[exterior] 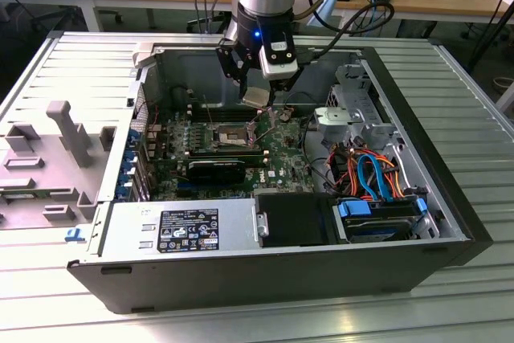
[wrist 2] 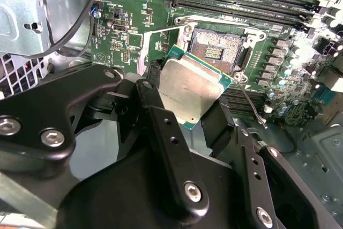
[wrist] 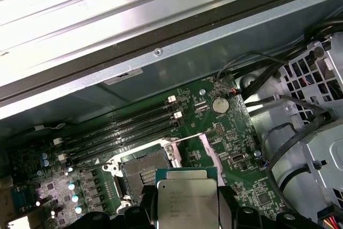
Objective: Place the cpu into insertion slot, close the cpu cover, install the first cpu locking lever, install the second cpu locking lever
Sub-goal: 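Place the cpu into insertion slot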
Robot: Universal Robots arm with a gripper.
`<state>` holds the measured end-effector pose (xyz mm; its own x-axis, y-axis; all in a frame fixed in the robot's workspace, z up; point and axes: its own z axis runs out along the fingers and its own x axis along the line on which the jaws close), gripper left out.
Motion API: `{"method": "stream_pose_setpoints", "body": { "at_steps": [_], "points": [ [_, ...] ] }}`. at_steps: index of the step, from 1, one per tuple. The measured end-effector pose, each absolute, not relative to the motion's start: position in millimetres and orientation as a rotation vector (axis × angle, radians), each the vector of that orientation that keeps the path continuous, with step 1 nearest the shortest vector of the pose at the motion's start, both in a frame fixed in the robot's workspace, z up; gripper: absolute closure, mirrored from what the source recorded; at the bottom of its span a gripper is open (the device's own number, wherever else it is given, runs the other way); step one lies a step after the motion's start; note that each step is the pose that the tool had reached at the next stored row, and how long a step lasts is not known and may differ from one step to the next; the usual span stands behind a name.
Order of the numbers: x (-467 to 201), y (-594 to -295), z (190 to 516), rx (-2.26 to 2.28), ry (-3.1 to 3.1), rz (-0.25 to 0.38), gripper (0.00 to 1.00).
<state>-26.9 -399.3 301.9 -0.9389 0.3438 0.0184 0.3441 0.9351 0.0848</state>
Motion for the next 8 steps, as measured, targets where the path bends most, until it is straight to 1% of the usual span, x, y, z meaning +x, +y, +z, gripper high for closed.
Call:
{"method": "stream_pose_setpoints", "body": {
  "at_steps": [8],
  "points": [
    [-26.9, -399.3, 301.8, -0.556, -3.086, -0.136, 0.45]
  ]
}}
